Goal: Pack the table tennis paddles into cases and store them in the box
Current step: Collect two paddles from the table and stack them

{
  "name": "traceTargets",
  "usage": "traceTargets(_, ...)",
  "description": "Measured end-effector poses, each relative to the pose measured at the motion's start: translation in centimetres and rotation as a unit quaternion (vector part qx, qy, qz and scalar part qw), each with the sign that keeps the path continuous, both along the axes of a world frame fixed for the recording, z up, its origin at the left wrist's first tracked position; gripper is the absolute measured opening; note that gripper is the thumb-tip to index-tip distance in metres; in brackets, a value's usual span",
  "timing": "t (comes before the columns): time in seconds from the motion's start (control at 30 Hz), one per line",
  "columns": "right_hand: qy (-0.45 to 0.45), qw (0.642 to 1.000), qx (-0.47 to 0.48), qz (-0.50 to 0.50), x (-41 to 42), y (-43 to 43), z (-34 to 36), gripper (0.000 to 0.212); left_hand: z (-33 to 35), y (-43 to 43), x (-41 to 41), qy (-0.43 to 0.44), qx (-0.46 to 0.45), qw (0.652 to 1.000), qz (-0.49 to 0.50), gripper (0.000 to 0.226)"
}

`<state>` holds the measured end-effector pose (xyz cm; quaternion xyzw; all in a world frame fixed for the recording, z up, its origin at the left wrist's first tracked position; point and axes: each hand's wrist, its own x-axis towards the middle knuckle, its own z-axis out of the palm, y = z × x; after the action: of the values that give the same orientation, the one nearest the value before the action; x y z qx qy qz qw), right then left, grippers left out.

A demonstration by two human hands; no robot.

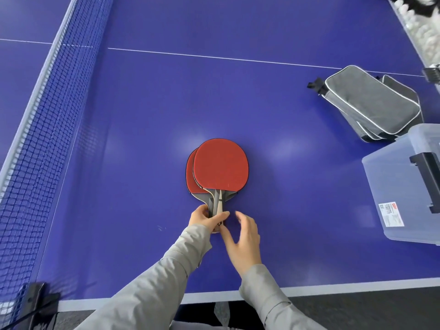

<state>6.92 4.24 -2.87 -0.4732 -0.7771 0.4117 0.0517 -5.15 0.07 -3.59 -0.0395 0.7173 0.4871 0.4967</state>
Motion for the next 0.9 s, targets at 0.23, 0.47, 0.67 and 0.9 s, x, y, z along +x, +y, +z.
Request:
traceTargets(0.23, -0.096, 0.989, 0.068, 0.095, 2.2, 3.4, 0.0, 0.063, 1.1, -1.9, -1.4, -0.012, 0.058, 0.996, 0.063, 0.007)
traceTargets(0.47, -0.277, 0.92, 0.155, 0.229, 2.5, 4.6, -1.1, 0.073, 0.6, -7.2, -2.5, 0.013, 0.056, 0.991, 0.117, 0.006)
traceTargets(0.67, -0.308, 0.905, 0.159, 0.248, 2.8, 4.1, -1.7, 0.076, 0.2, -16.7, -6.3, 0.083, 0.02, 0.982, 0.17, 0.011)
traceTargets(0.9, -0.321, 0.895, 0.169, 0.259, 2.7, 4.1, -1.6, 0.078, -0.3, -23.6, -9.5, 0.097, -0.004, 0.974, 0.203, 0.008)
